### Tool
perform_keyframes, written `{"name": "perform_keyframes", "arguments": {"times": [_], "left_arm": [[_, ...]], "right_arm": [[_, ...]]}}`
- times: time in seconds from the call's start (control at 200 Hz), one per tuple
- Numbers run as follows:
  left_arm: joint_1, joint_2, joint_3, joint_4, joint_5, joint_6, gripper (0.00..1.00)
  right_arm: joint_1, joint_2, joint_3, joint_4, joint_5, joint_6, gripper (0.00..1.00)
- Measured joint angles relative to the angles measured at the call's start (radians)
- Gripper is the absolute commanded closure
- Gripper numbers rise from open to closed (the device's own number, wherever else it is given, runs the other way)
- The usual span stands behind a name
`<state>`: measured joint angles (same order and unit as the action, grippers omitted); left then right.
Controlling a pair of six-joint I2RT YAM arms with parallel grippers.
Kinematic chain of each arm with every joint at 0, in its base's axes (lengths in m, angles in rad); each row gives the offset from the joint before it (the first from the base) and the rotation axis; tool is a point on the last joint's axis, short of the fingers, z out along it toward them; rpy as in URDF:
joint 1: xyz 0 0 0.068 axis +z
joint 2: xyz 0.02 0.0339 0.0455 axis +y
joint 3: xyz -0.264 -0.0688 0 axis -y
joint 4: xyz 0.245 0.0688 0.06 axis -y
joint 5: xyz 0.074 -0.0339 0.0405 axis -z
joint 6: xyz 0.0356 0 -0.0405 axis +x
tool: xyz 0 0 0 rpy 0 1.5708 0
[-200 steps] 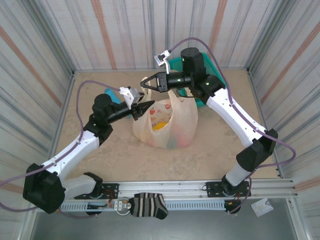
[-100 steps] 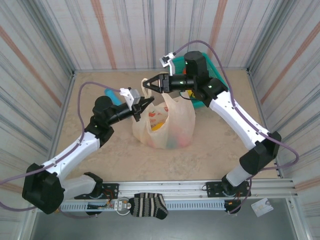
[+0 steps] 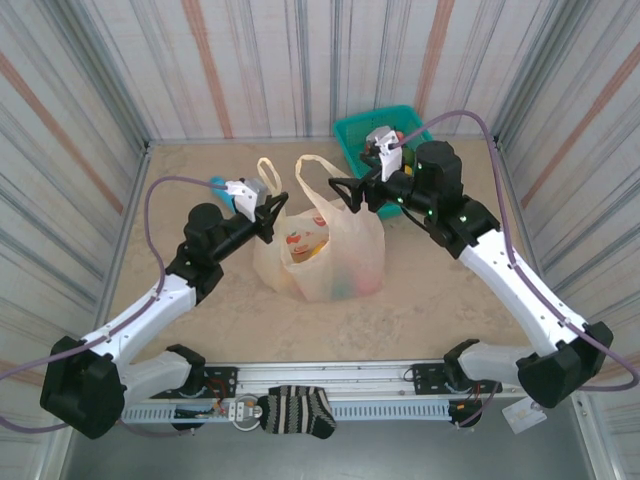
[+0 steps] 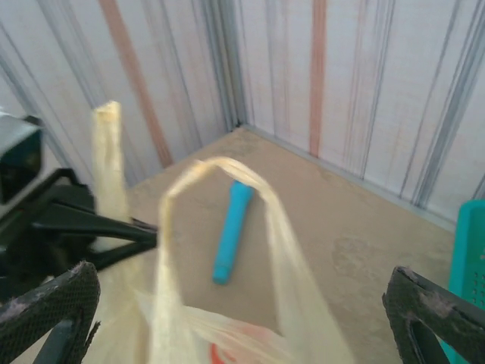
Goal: Place the fake fruits into the plastic bag and tie a complex knot
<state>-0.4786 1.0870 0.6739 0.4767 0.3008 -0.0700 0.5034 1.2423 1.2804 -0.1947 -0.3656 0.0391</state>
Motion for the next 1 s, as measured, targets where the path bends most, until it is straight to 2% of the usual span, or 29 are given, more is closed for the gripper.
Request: {"name": "perform_keyframes", "arguments": {"times": [0.16, 0.301, 0.421, 0.561, 0.786, 1.002], "left_arm": [[0.000, 0.000, 0.000, 0.013, -0.004, -0.010, 1.00], [0.000, 0.000, 0.000, 0.023, -0.004, -0.010, 1.00], [0.000, 0.000, 0.000, 0.023, -0.004, -0.010, 1.00], [0.000, 0.000, 0.000, 0.023, -0.005, -0.010, 1.00], [0.000, 0.006, 0.000, 0.022, -0.006, -0.014, 1.00], [0.000, 0.019, 0.002, 0.021, -0.006, -0.017, 1.00]], "right_arm": [[-0.105, 0.108, 0.000, 0.016, -0.203, 0.016, 0.01], [-0.115, 0.206, 0.000, 0.024, -0.362, 0.033, 0.01], [-0.111, 0.251, 0.000, 0.039, -0.450, 0.039, 0.01], [-0.088, 0.243, -0.029, 0.075, -0.463, 0.037, 0.01], [-0.024, 0.185, -0.055, 0.058, -0.356, -0.029, 0.01], [-0.027, 0.165, -0.055, 0.018, -0.398, -0.064, 0.01]]}}
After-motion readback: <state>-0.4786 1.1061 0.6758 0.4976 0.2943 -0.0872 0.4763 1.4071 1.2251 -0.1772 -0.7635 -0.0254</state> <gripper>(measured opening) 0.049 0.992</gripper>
